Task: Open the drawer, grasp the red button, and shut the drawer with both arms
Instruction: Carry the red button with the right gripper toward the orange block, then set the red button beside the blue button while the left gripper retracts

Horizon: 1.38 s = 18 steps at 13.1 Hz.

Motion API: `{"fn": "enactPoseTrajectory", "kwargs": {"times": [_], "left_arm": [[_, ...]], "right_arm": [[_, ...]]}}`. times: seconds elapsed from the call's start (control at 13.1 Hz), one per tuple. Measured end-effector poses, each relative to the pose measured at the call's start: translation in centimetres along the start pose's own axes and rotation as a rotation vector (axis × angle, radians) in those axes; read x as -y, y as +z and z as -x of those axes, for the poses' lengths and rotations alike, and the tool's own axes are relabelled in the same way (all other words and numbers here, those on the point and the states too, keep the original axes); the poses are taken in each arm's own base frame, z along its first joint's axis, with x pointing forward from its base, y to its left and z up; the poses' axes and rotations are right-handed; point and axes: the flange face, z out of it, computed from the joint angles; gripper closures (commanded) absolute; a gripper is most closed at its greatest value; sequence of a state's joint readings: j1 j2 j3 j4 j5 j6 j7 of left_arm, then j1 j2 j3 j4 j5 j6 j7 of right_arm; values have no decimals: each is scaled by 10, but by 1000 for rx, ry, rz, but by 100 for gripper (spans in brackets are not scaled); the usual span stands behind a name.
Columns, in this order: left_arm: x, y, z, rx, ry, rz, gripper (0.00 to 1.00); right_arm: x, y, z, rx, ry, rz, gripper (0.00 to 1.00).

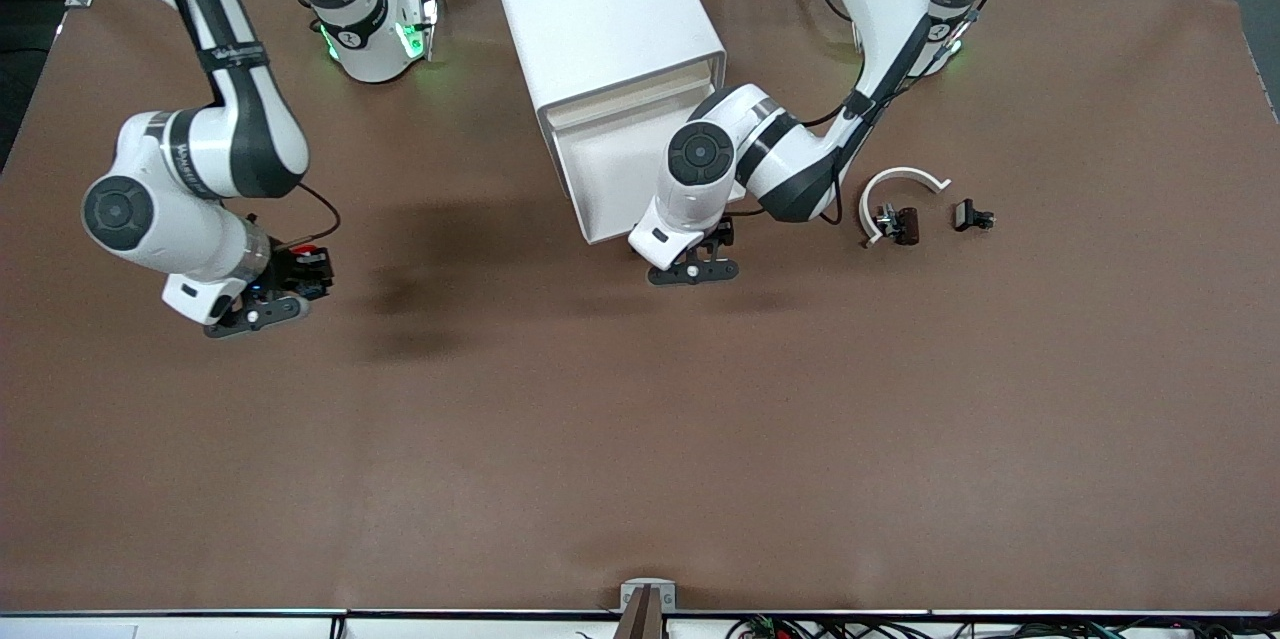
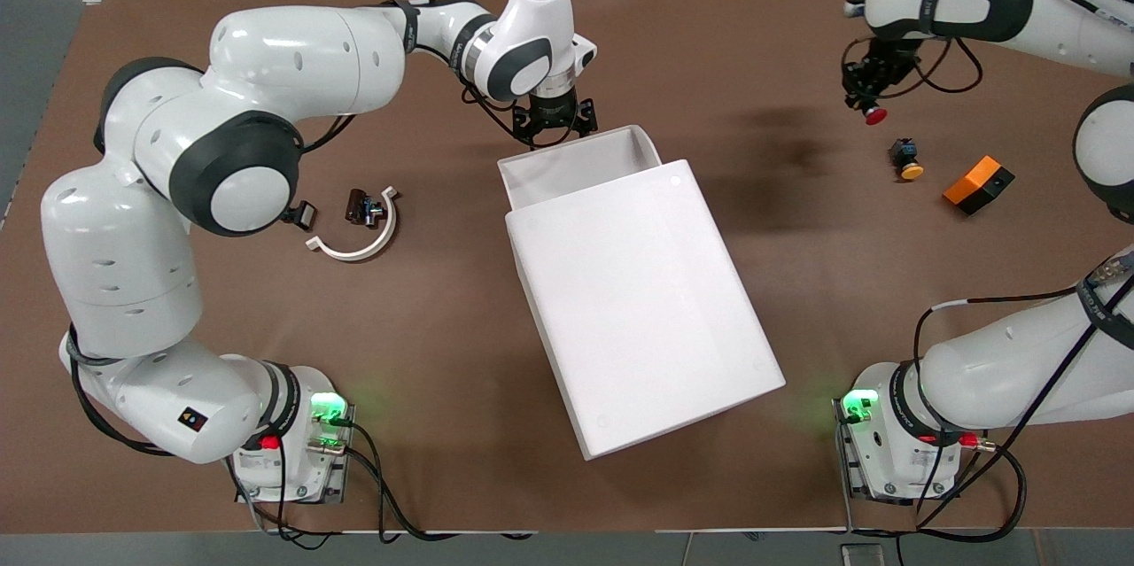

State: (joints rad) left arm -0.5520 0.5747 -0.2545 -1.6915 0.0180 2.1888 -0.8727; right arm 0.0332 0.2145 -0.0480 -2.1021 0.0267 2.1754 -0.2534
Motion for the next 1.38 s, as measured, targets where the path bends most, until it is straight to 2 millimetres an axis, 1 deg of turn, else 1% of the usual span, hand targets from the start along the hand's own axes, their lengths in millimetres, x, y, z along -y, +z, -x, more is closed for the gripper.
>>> {"fn": "enactPoseTrajectory", "kwargs": {"times": [0.08,0.15,0.31,0.46,0.61,0.77,0.92,1.23,1.38], "left_arm": [[-3,1,6,39,-14,9,0],[-5,3,13,84,-30,16,0],[-12,4,27,154,-47,30,0],[-18,6,44,217,-42,11,0],[-21,7,58,282,-46,-4,0],[-24,9,67,321,-57,1,0],[-27,12,74,342,-85,-6,0],[-38,21,98,388,-111,-39,0],[-40,26,106,417,-119,-49,0]], "right_arm": [[-18,5,5,-8,29,-2,100],[-32,9,8,-20,54,-2,100],[-49,21,6,-43,98,3,100],[-61,43,5,-41,126,3,100],[-63,71,2,-22,131,0,100],[-59,92,-1,-5,128,-6,100],[-56,99,-2,5,126,-10,100],[-54,105,-2,15,127,-16,100],[-51,109,-2,20,143,-24,99]]}}
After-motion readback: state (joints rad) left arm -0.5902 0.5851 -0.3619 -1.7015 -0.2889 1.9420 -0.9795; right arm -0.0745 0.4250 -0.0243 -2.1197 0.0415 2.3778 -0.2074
